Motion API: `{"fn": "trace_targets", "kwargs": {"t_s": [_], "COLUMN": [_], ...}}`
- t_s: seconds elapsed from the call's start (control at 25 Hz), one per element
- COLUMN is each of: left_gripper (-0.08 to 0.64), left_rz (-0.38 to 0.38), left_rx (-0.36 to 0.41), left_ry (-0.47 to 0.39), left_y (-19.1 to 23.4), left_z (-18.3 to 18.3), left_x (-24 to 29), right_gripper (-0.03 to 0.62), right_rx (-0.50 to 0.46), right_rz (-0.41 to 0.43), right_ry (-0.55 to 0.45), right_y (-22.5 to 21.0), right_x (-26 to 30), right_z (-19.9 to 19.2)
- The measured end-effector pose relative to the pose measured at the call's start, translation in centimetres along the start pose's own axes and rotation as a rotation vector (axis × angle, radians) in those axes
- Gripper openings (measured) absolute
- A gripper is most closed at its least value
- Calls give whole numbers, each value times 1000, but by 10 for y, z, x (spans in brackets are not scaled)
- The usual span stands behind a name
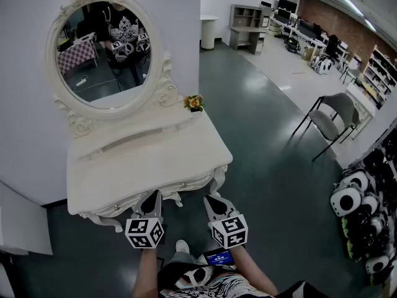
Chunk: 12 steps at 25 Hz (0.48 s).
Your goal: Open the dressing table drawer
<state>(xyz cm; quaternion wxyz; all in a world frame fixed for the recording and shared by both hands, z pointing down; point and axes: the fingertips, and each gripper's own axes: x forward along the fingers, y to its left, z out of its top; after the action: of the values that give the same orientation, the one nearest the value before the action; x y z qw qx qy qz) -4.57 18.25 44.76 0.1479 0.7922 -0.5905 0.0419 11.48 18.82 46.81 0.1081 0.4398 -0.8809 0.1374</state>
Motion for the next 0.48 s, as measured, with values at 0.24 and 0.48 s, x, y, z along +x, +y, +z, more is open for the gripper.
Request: {"fn": "trace_targets", "kwargs": {"t_s": [0.24, 0.48], "left_gripper": [2, 71], "left_rz": [-7, -2], "left_rx": [-14, -14], "left_ry": [-20, -24], "left_y": [-1, 5], "left_z": [5, 7], "left_x": [3, 15], "right_gripper": [2, 15], "right_rx": [-2, 6], "right_rz": [-24, -43], "right_ry": [-1, 24], "right_y": [-6, -17], "right_x": [4, 22], "right_z": [0, -1]}}
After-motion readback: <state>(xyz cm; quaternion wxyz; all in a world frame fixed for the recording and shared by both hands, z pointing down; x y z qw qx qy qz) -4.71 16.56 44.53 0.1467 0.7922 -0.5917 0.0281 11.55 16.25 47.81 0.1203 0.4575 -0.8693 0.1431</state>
